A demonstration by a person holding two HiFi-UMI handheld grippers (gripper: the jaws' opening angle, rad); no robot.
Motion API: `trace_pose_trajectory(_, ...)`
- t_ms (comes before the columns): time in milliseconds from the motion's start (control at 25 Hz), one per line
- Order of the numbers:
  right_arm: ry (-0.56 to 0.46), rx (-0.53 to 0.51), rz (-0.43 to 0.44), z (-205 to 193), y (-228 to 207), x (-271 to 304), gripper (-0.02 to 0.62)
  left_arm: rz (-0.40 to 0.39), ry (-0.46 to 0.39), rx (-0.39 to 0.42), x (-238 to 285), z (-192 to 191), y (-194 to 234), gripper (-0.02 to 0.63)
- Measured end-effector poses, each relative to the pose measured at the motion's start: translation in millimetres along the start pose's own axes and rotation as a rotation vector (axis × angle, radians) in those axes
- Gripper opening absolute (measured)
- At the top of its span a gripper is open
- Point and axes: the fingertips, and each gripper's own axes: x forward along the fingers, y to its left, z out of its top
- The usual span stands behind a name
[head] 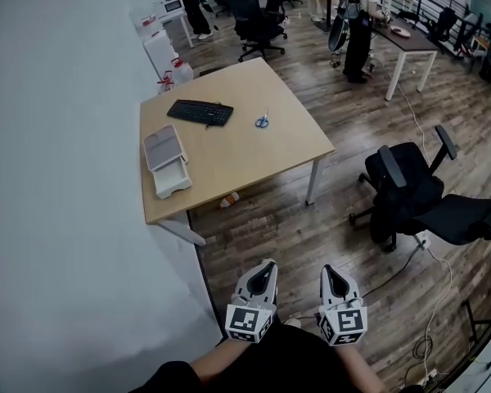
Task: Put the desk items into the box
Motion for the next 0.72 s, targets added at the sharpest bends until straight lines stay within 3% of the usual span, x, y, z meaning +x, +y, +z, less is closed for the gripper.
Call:
trace_pose_trajectory(440, 0.053, 0.007, -0.053, 46.4, -38.2, 120.0, 0.058, -0.028, -0.006, -0.075, 117.5, 46.2, 88.3, 0.017)
trace_pose_trajectory(720, 0.093, 0.001, -0.072, 72.1, -44.8, 209.4, 0.058, -0.036, 0.003, -0.051, 177.3, 61.5, 153.3, 0.018)
